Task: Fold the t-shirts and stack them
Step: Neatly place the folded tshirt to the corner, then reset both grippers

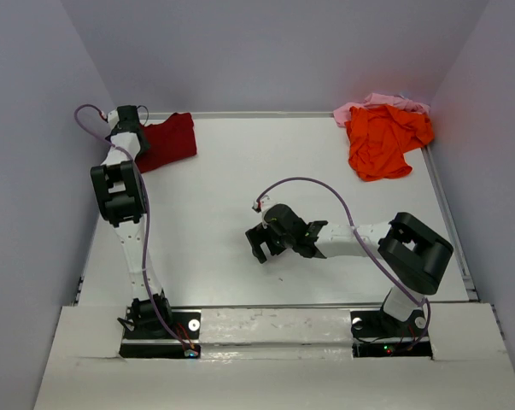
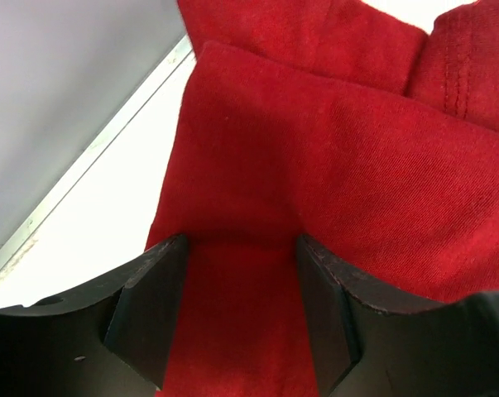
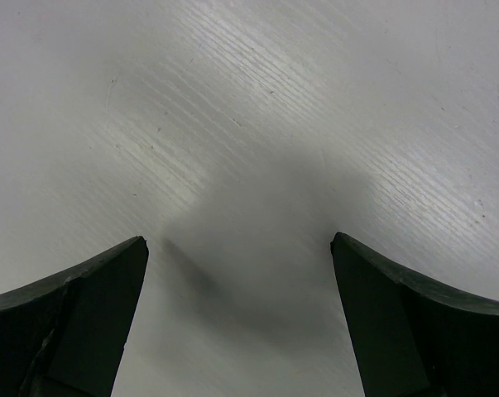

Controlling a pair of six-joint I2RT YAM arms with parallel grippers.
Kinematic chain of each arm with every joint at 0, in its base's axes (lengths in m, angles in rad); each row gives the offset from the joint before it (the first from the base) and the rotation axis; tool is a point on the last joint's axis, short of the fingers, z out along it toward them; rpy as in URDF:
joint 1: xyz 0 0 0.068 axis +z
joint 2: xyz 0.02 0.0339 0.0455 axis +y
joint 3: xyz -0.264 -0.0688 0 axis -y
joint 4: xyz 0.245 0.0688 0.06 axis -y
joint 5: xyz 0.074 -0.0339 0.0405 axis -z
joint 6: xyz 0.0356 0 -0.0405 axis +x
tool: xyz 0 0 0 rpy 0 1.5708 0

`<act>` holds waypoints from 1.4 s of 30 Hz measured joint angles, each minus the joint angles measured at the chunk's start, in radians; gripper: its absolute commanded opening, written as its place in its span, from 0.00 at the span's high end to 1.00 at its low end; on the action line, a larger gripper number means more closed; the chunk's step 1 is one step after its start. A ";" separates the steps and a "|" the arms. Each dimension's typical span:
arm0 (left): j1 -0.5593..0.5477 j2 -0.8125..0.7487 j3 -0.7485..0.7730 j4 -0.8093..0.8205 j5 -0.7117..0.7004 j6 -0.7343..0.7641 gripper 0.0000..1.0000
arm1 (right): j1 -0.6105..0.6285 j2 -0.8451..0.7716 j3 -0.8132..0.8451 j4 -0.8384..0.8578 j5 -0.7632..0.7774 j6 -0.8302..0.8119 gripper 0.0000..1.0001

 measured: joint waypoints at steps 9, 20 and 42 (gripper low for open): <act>0.000 0.053 0.085 -0.008 -0.003 0.013 0.33 | 0.000 0.000 0.000 0.000 -0.001 0.000 0.02; 0.006 0.188 0.312 -0.021 0.090 0.053 0.32 | 0.000 0.000 0.000 0.001 -0.005 0.001 0.02; 0.026 0.121 0.257 0.018 0.226 0.043 0.29 | 0.000 0.006 0.000 0.019 -0.026 0.000 0.01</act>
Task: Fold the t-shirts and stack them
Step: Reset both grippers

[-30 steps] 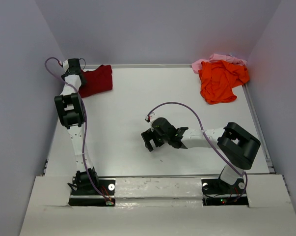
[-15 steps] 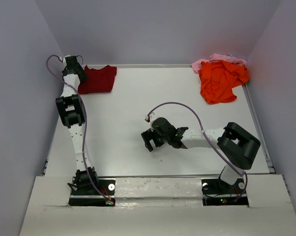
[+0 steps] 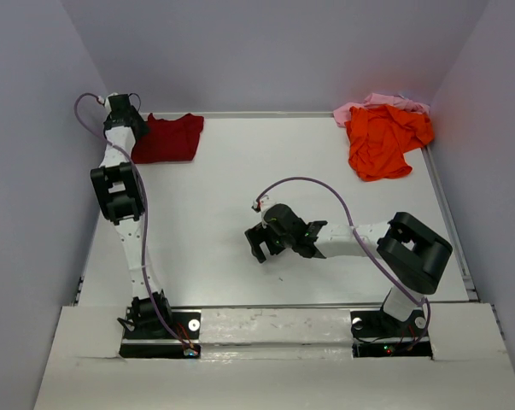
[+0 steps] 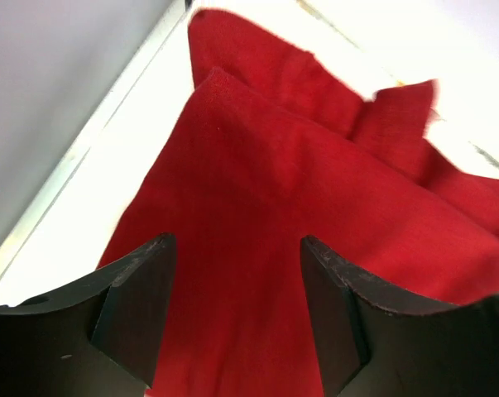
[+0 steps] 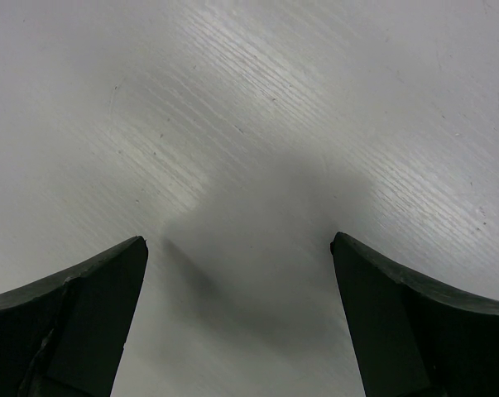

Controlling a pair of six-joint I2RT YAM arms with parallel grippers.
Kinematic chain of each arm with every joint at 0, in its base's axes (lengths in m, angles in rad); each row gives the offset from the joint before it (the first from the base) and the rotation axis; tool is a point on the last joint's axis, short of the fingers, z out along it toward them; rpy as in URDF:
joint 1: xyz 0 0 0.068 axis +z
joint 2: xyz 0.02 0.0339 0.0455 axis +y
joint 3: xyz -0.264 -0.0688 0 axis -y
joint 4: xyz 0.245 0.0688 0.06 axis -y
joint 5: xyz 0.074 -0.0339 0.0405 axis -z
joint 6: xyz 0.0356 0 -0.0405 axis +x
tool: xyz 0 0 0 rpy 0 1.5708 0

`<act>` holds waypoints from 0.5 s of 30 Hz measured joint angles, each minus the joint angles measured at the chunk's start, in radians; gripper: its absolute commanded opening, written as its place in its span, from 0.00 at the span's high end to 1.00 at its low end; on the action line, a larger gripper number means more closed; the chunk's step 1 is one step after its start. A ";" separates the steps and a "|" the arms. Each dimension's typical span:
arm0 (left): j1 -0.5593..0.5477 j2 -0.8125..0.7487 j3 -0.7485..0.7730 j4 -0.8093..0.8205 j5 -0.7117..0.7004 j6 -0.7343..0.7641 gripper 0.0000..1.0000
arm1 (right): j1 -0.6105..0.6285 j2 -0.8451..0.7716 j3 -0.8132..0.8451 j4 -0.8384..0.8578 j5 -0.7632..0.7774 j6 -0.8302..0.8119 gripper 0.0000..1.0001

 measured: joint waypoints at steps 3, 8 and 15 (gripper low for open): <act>0.000 -0.112 -0.075 0.007 0.003 -0.008 0.29 | 0.000 0.000 0.000 0.004 0.000 0.000 0.01; -0.007 -0.356 -0.193 0.053 0.011 -0.017 0.29 | 0.000 0.000 0.000 0.007 0.008 0.000 0.01; -0.106 -0.736 -0.401 0.164 0.007 -0.013 0.29 | 0.000 0.000 0.000 0.006 0.073 0.006 0.00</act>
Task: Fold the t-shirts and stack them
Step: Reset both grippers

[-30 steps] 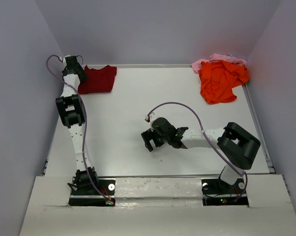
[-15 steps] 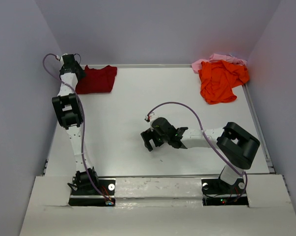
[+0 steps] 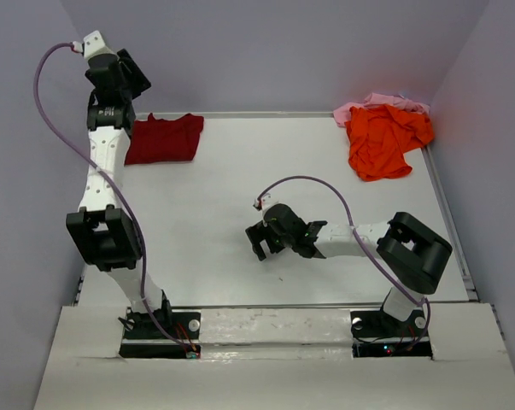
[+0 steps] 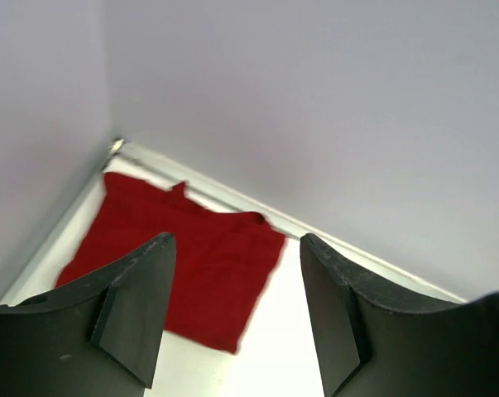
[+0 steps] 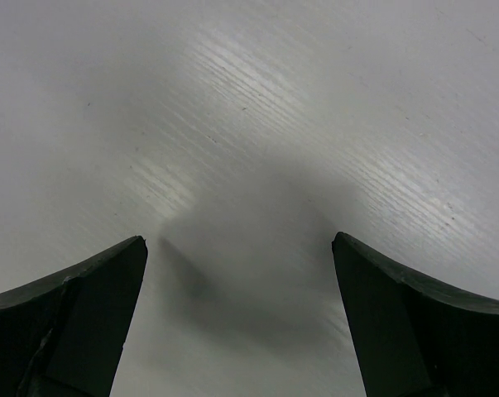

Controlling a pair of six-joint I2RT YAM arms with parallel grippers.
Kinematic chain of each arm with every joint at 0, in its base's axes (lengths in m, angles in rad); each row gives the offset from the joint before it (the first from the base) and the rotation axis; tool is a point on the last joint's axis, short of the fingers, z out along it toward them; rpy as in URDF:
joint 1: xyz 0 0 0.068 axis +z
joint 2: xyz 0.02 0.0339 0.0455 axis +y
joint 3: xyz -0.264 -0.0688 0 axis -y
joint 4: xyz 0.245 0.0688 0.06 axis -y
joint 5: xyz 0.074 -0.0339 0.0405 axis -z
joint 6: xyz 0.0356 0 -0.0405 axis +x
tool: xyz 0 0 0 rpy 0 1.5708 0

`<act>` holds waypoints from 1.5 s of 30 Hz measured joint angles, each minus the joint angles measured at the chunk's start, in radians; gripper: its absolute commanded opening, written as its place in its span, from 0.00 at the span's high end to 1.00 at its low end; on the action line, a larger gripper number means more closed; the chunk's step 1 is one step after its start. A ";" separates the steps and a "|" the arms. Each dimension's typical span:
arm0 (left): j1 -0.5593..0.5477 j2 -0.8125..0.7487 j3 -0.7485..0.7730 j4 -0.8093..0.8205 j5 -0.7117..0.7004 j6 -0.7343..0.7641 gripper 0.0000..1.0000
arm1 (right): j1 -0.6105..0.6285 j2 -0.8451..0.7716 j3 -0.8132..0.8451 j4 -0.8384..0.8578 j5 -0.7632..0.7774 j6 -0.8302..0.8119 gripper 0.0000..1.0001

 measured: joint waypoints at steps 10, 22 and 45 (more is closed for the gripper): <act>-0.329 -0.250 -0.365 0.091 0.060 0.017 0.29 | 0.000 -0.032 -0.032 0.023 0.068 0.037 0.00; -0.692 -0.383 -0.729 0.149 -0.056 0.117 0.29 | -0.015 -0.231 -0.136 0.071 0.181 0.039 0.09; -0.797 -0.483 -0.727 0.144 -0.284 0.266 0.28 | -0.409 -0.051 0.611 -0.256 0.359 -0.115 0.17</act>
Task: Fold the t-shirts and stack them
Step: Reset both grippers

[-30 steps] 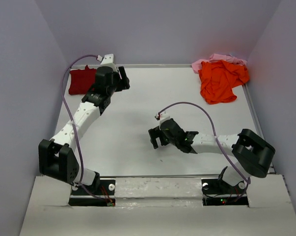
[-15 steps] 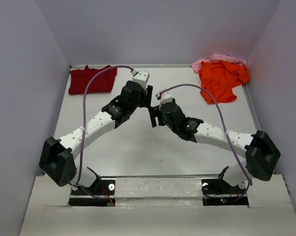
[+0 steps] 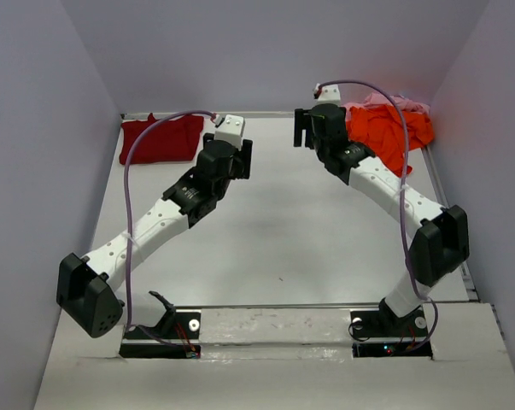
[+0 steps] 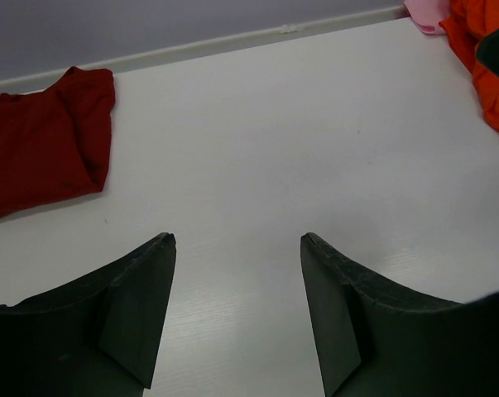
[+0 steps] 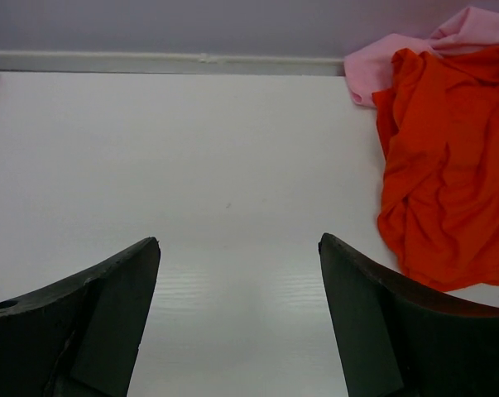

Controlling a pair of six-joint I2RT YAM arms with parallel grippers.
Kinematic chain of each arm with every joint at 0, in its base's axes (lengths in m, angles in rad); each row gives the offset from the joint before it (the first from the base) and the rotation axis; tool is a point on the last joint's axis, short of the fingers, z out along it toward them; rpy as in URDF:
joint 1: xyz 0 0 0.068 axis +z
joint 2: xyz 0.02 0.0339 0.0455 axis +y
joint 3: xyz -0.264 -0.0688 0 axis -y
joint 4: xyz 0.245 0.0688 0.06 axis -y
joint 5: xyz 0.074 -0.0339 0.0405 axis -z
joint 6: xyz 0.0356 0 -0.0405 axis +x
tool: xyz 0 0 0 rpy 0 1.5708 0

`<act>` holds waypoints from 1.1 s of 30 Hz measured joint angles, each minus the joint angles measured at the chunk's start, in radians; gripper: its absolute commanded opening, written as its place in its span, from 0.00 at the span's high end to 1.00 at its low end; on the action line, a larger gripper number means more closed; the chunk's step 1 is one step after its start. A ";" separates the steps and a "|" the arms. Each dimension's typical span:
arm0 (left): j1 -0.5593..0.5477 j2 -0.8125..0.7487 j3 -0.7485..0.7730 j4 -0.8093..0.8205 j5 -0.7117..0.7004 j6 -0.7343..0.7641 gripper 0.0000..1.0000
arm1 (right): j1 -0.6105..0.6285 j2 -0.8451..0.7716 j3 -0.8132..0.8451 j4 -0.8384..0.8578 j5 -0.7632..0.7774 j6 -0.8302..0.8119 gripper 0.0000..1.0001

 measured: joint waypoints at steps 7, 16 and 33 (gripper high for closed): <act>0.014 -0.003 -0.006 0.000 -0.018 -0.001 0.28 | -0.182 0.114 0.064 -0.074 -0.026 0.054 0.17; 0.093 -0.005 -0.011 0.000 0.016 -0.037 0.29 | -0.204 0.149 0.029 -0.096 -0.090 0.080 0.06; 0.149 0.071 -0.011 -0.001 0.076 -0.105 0.29 | -0.198 -0.027 -0.216 -0.064 -0.208 0.128 0.02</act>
